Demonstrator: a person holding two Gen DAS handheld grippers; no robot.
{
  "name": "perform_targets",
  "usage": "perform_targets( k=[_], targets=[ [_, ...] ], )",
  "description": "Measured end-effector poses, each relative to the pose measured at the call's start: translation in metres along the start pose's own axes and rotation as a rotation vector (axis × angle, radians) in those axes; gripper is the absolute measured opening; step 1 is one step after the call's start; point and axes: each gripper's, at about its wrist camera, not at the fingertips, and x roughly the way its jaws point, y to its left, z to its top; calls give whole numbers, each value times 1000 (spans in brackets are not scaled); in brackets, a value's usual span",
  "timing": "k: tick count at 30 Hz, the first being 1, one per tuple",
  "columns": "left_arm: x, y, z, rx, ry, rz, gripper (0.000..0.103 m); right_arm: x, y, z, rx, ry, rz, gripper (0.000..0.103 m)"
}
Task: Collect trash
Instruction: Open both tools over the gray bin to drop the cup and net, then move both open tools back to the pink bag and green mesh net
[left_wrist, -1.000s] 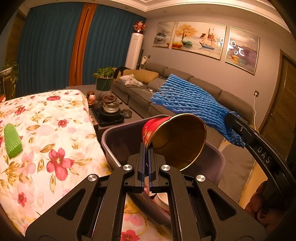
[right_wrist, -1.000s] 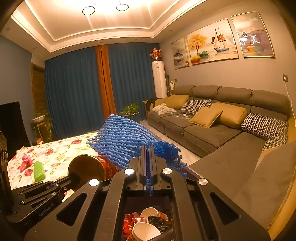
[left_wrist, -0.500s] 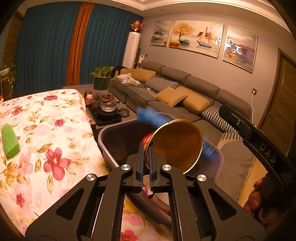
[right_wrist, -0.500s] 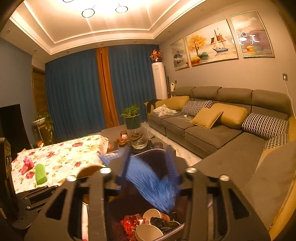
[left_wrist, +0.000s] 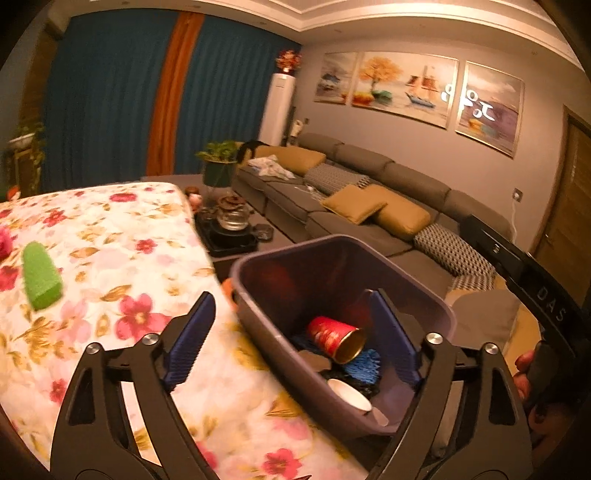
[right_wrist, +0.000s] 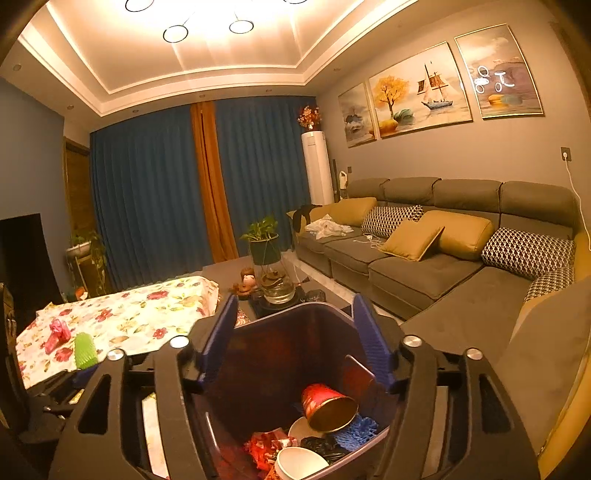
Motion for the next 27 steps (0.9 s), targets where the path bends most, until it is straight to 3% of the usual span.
perform_targets(
  k=[6,13,19,27],
  targets=[
    [-19,26,0,-12,-7,85,88,0,9,-1,3,1,5,81],
    [-52,66,2,-23,-25,186,88,0,33,-1,-16,20,54,84],
    [-81,122,7,-24,-55,341,88,9,87,-5,-75,44,147,86],
    [-117,208,21,-95,-107,526,88,46,193,-8,-130,115,285,86]
  ],
)
